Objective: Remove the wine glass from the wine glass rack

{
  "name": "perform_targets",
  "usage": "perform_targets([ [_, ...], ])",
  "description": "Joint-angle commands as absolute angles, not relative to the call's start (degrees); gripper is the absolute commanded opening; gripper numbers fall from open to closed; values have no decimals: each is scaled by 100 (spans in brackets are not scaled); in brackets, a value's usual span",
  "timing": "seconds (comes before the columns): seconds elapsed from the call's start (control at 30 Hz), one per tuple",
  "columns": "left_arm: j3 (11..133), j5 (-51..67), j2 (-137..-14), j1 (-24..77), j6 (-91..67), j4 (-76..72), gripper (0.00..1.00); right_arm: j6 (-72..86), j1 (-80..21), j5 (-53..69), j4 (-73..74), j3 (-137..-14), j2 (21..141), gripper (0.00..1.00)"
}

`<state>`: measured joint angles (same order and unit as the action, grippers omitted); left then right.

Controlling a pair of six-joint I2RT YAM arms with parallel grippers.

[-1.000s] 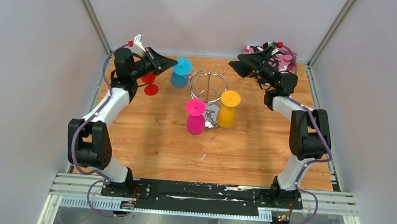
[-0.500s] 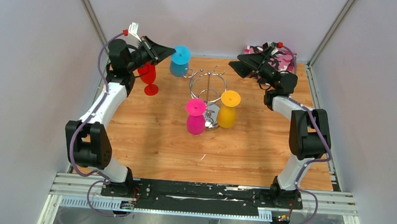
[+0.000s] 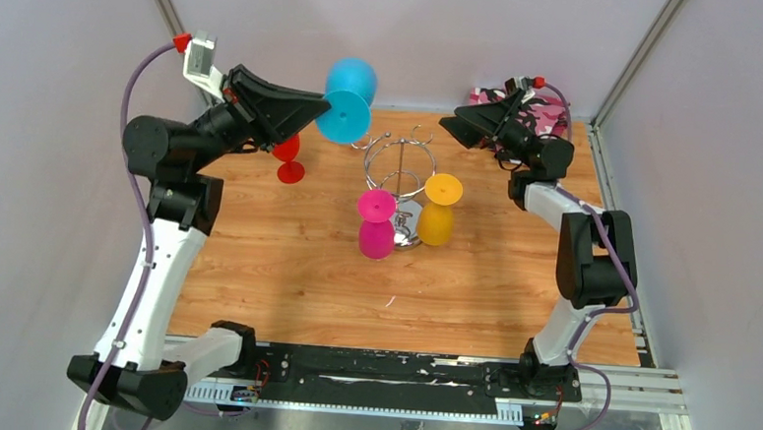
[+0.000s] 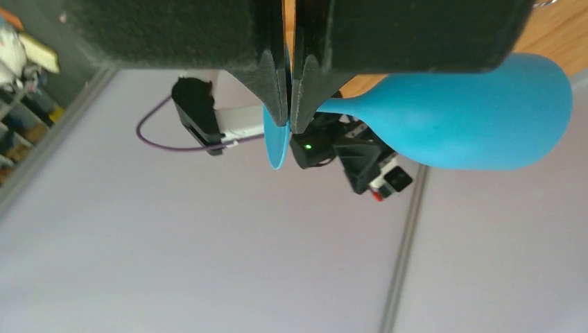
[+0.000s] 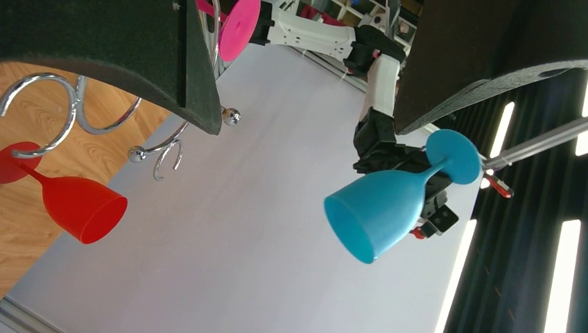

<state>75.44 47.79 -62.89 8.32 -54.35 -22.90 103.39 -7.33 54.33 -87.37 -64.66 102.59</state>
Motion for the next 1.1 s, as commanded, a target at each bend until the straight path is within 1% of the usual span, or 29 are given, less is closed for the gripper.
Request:
perform_targets([
  [0.0, 7387, 5377, -6298, 1177, -5401, -2911, 0, 10044, -646, 5830, -9134, -6737, 9759, 99],
  [0.03, 7300, 5486, -6334, 1218, -5687, -3369, 0, 10013, -642, 5912, -9132, -6775, 9687, 99],
  [0.1, 7095, 5706, -6477, 1283, -6725, -5049, 0, 9932, -634, 6099, -9132, -6839, 9567, 99],
  [0.2, 7076, 5766, -7060, 1329, -9383, -8937, 0, 9836, -611, 6287, -9138, -6851, 9356, 99],
  [0.27, 7268, 5879, -7246, 1440, -9639, -9051, 0, 9768, -594, 6398, -9141, -6843, 9219, 99],
  [0.57, 7323, 6117, -7677, 1629, -9131, -9053, 0, 9306, -598, 6693, -9106, -6978, 8518, 97],
  [0.77, 7511, 6107, -7909, 1687, -9192, -9053, 0, 9378, -738, 6575, -9141, -7079, 8551, 93],
  [1.07, 7487, 5976, -8056, 1721, -9177, -9055, 0, 9280, -1362, 6594, -9070, -7583, 8744, 93],
])
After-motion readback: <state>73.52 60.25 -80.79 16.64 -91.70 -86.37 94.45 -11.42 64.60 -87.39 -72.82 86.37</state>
